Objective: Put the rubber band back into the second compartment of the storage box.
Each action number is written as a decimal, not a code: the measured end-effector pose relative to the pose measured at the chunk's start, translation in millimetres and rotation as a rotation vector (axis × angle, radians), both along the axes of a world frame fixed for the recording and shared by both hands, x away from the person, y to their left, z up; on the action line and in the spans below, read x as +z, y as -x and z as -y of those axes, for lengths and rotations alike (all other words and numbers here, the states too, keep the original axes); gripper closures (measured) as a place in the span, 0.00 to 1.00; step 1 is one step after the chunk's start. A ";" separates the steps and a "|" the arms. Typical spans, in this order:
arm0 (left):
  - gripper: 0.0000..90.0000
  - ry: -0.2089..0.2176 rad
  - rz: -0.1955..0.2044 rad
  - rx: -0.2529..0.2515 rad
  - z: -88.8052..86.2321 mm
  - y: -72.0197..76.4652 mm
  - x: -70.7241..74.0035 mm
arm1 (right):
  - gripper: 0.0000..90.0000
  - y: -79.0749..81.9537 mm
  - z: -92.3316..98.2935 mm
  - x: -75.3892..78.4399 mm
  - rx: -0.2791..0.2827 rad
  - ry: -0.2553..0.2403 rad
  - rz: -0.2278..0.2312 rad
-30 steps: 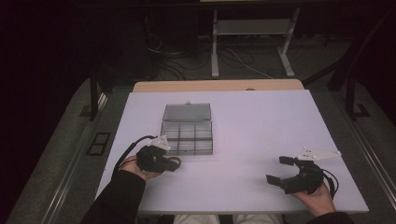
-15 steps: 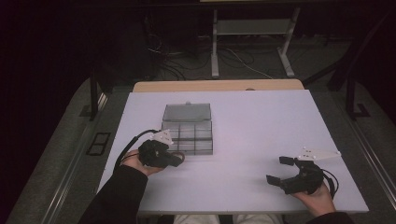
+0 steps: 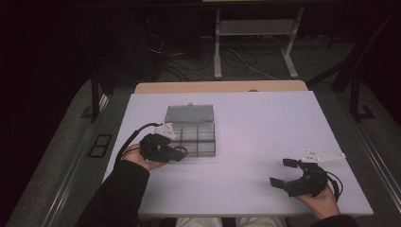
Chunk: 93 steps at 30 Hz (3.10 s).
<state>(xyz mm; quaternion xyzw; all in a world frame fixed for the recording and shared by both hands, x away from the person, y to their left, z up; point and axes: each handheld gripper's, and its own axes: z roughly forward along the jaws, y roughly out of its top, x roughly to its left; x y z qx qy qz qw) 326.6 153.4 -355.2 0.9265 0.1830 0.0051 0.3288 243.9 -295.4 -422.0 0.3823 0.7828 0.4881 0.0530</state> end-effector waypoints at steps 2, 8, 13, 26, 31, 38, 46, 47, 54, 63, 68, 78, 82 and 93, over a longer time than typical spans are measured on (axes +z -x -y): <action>0.95 0.000 0.005 0.001 0.3 -1.5 2.6 | 0.00 0.0 0.0 0.0 0.001 0.000 0.000; 0.95 0.007 0.010 0.009 2.4 -5.6 9.9 | 0.00 0.1 -0.3 -0.1 -0.001 -0.002 -0.002; 0.95 0.010 0.016 0.010 7.7 -10.0 14.5 | 0.00 0.0 -0.6 0.0 0.001 0.002 -0.004; 0.95 0.010 0.020 0.027 18.6 -26.8 13.1 | 0.00 0.2 -0.2 0.1 0.003 0.000 -0.005; 0.95 0.002 0.015 0.045 19.9 -34.5 7.7 | 0.00 0.3 -0.4 0.1 0.004 0.002 -0.008; 0.94 0.007 0.005 0.055 22.1 -44.0 -0.7 | 0.00 -0.1 -0.1 0.0 0.004 0.000 -0.001; 0.94 0.006 -0.005 0.067 20.0 -52.7 -8.0 | 0.00 -0.2 0.3 0.1 0.005 -0.001 0.001; 0.94 0.008 -0.008 0.069 19.8 -53.6 -8.8 | 0.00 -0.1 0.4 0.2 0.005 0.000 0.000; 0.94 0.005 -0.021 0.067 18.6 -57.8 -14.0 | 0.00 -0.2 0.6 0.1 0.004 -0.002 0.000; 0.94 -0.006 -0.043 0.055 19.6 -62.5 -24.3 | 0.00 -0.3 1.3 0.2 0.003 0.002 0.000; 0.94 -0.010 -0.059 0.052 23.0 -65.5 -30.7 | 0.00 -0.3 1.9 -0.1 0.001 -0.001 0.000; 0.94 -0.023 -0.104 0.024 28.4 -69.7 -41.6 | 0.00 -0.3 3.8 0.0 -0.001 0.001 -0.001; 0.94 -0.023 -0.119 0.022 29.9 -71.4 -44.6 | 0.00 -0.3 4.2 0.0 -0.001 0.000 -0.002; 0.75 0.017 -0.126 0.062 24.5 -73.7 -38.7 | 0.00 -0.3 5.6 0.0 -0.002 0.000 -0.002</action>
